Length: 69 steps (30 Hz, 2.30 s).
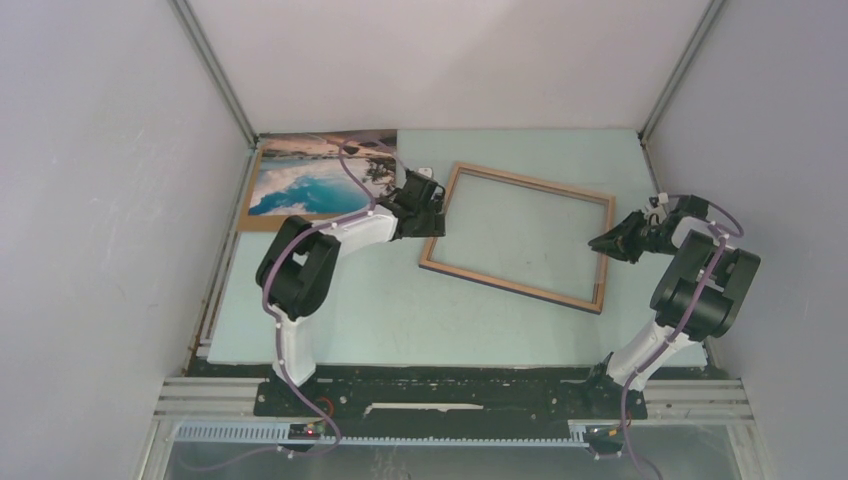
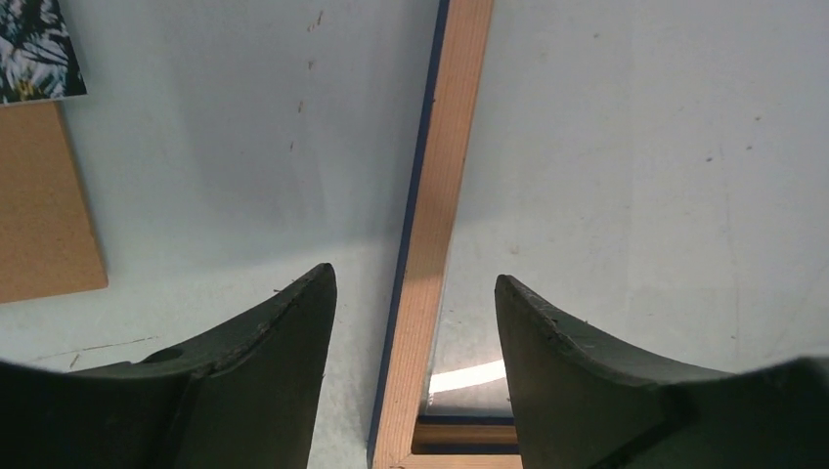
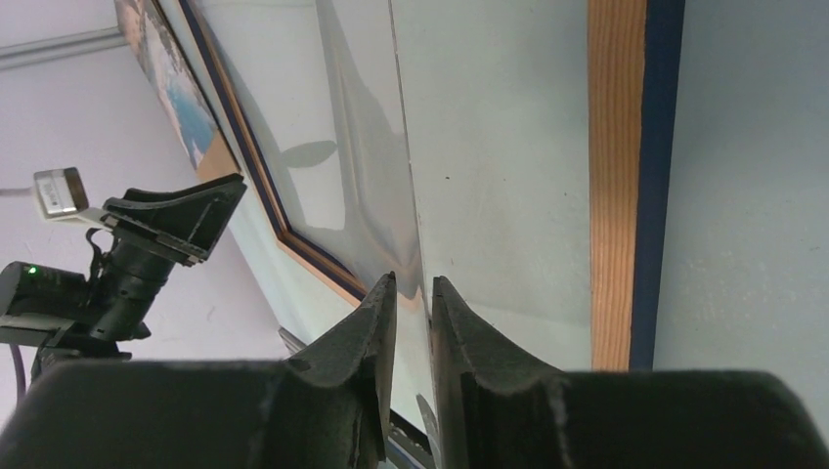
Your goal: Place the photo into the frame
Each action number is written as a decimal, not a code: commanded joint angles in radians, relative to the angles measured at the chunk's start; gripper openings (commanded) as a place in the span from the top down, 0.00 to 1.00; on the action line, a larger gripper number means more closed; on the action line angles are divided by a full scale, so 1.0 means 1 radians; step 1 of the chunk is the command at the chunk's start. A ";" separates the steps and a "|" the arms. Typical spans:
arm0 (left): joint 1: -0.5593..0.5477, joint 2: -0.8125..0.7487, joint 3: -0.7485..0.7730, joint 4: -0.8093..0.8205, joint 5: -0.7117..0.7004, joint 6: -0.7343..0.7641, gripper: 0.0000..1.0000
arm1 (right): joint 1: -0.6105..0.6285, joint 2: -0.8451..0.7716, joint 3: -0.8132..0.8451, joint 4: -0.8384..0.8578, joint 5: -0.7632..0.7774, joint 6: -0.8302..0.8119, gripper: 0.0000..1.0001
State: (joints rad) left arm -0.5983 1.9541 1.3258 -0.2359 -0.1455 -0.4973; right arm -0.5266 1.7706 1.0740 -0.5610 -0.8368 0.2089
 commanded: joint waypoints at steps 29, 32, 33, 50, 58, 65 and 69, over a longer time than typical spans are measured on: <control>0.060 -0.173 -0.213 0.021 0.079 -0.070 0.75 | 0.133 -0.223 -0.090 0.100 -0.059 0.208 0.97; 0.063 -0.226 -0.214 0.003 0.081 -0.061 0.65 | 0.154 -0.243 -0.091 0.147 -0.083 0.251 1.00; 0.065 -0.250 -0.218 -0.003 0.076 -0.056 0.61 | 0.158 -0.253 -0.090 0.164 -0.090 0.267 1.00; 0.129 -0.546 -0.301 0.019 0.363 -0.111 0.26 | 0.236 -0.429 0.237 -0.195 -0.006 0.181 1.00; 0.170 -0.493 -0.283 0.115 0.493 -0.230 0.26 | 0.302 -0.453 0.489 -0.456 0.144 0.075 1.00; 0.170 -0.442 -0.271 0.178 0.538 -0.298 0.26 | 0.375 -0.395 0.789 -0.700 0.332 0.001 1.00; 0.170 -0.429 -0.263 0.185 0.543 -0.306 0.26 | 0.400 -0.364 0.928 -0.802 0.427 -0.025 1.00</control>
State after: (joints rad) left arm -0.4297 1.5192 1.0451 -0.1074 0.3561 -0.7692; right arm -0.1452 1.3785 1.8854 -1.2232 -0.5236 0.2390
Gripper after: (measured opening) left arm 0.744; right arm 0.008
